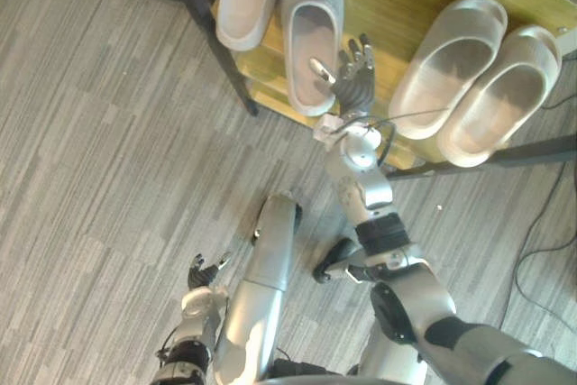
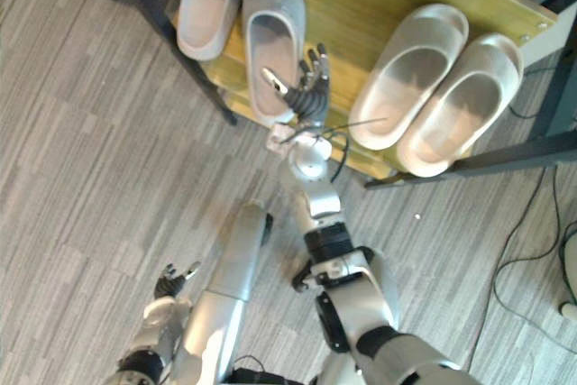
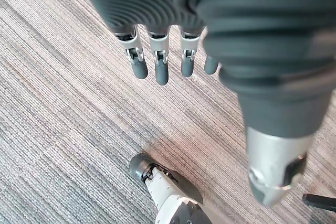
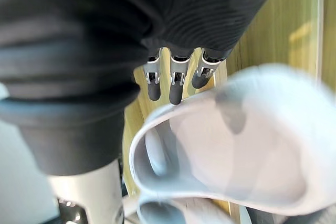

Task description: Organize the slippers on the shoe rack

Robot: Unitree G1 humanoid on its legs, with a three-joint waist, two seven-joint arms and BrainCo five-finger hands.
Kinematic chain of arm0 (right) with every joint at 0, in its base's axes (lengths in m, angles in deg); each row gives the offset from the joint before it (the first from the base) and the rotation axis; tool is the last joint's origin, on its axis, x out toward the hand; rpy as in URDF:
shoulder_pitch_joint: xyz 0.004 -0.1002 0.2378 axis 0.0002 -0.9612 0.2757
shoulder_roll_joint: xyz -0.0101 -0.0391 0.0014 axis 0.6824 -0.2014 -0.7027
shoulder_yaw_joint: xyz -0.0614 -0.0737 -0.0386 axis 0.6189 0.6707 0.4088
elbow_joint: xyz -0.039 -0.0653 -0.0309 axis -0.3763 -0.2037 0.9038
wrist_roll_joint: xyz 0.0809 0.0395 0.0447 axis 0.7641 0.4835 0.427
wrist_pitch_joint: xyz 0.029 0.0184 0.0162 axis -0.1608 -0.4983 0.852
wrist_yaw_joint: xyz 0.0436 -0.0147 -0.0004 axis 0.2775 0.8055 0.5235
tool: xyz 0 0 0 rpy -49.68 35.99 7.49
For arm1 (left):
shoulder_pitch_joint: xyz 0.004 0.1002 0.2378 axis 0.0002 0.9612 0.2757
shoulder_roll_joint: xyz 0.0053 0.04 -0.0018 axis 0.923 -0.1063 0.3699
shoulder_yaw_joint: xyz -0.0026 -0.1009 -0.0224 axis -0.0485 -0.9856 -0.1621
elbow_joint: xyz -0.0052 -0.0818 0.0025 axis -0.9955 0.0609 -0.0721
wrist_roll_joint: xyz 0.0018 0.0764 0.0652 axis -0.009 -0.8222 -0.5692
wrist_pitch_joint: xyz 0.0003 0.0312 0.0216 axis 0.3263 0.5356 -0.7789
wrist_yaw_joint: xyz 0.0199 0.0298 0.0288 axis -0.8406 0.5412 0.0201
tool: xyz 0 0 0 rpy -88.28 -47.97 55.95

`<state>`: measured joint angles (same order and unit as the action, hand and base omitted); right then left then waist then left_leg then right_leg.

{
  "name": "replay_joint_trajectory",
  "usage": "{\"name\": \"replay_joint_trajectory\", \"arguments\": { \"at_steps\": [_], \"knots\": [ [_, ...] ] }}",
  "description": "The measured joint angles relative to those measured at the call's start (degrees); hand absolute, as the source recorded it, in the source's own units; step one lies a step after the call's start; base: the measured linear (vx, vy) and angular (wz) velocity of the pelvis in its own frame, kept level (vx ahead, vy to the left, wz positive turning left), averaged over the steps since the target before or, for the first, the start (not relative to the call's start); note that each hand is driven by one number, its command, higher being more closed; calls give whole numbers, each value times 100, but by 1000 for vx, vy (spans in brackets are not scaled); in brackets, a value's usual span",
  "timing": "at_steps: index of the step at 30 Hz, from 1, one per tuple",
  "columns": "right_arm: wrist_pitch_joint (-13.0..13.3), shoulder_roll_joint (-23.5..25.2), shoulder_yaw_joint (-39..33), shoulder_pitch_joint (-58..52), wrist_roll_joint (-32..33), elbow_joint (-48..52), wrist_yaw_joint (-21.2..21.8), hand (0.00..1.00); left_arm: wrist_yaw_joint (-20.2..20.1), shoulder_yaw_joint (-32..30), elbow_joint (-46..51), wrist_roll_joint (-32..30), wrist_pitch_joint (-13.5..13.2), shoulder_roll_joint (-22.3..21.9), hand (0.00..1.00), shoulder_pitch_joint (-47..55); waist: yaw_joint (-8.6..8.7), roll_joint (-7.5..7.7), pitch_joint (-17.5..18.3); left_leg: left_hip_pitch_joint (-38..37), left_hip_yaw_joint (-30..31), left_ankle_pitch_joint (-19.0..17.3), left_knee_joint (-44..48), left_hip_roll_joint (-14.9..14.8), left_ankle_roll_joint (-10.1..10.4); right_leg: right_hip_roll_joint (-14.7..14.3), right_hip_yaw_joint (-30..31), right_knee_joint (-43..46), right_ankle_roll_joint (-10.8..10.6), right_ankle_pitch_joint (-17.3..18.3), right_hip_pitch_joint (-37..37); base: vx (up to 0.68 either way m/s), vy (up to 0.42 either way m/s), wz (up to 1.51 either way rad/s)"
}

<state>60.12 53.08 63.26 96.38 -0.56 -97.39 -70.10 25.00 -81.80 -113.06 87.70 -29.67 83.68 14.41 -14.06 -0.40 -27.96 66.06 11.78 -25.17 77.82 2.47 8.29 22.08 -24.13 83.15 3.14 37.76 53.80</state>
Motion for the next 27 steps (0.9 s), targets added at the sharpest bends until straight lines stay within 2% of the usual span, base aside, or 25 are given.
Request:
{"name": "replay_joint_trajectory", "arguments": {
  "at_steps": [4,9,16,21,27],
  "knots": [
    [23,10,-11,286,259,-37,-25,0,6,-1,3,-1,-1,-26,0,-35,-99,-18,-10,30,25,1,2,56,-2,45,-33,4,-15,9,-9,18,28,7],
    [196,-67,-268,671,657,-319,-61,0,11,0,-7,0,-6,-38,0,-49,-125,-55,-29,86,66,0,73,114,-3,101,-70,78,-76,46,-9,12,29,6],
    [215,-307,-464,1095,778,-893,-70,0,9,3,-64,-1,-51,-73,0,-112,-219,-100,-29,105,93,1,97,127,0,114,-93,147,-34,86,4,1,8,1],
    [169,-665,-523,1331,866,-1053,-133,0,3,8,-230,0,-58,-189,0,-234,-338,-356,-18,188,195,27,125,151,52,114,-204,177,12,114,15,8,15,6],
    [76,-782,-556,1442,857,-1252,-121,0,-12,15,-269,0,-65,-210,0,-249,-369,-388,-16,183,204,38,129,142,75,127,-210,260,92,168,32,3,2,1]
  ]
}}
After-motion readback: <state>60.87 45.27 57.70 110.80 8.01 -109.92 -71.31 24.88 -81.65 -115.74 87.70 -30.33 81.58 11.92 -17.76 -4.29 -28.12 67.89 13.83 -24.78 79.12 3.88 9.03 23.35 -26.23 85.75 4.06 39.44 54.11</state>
